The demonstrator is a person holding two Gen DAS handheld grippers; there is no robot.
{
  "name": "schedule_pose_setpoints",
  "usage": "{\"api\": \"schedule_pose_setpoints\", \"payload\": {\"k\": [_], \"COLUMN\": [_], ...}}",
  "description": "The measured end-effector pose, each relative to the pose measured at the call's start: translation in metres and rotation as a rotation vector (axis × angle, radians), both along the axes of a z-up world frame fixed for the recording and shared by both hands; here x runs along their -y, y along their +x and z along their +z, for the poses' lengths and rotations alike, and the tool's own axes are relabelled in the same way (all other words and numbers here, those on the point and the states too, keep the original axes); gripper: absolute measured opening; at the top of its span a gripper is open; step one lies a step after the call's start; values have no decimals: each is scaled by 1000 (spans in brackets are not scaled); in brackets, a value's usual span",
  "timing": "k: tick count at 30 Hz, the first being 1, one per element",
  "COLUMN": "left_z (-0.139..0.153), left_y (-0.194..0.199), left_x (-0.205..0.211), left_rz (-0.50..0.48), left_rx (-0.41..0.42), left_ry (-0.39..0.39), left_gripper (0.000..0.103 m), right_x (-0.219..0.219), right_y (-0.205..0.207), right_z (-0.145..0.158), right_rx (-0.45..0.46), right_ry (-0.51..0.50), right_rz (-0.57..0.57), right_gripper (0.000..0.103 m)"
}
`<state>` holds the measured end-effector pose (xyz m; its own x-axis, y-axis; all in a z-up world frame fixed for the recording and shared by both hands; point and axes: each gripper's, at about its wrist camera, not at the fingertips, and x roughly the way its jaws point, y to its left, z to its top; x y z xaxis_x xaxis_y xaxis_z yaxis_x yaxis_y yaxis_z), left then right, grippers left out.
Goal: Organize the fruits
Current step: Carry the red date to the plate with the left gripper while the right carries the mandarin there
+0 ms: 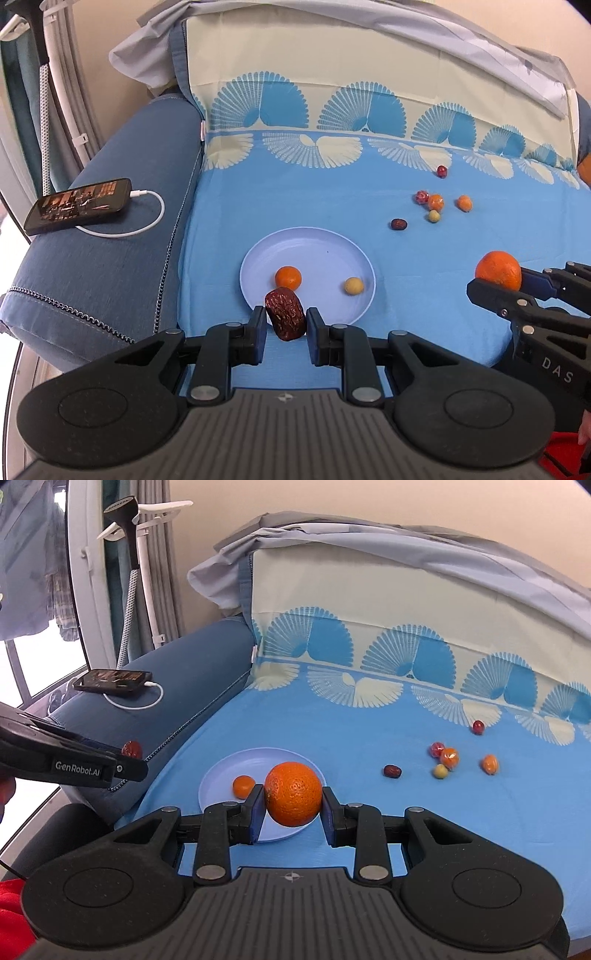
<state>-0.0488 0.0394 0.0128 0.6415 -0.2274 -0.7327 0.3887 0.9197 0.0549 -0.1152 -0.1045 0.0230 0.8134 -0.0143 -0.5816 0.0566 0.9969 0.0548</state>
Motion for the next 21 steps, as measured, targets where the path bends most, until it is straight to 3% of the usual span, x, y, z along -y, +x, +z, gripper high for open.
{"api": "schedule_pose_setpoints", "payload": {"k": [21], "left_z": [-1], "left_y": [4], "left_x": [-14], "left_rz": [47], "left_rx": [-16], "left_ry": [-30], "left_gripper": [25], "right_x": [-8], "right_y": [1], "right_z": [4], "right_rx": [-20], "right_ry": [-40], "right_rz": [37], "right_gripper": [33]}}
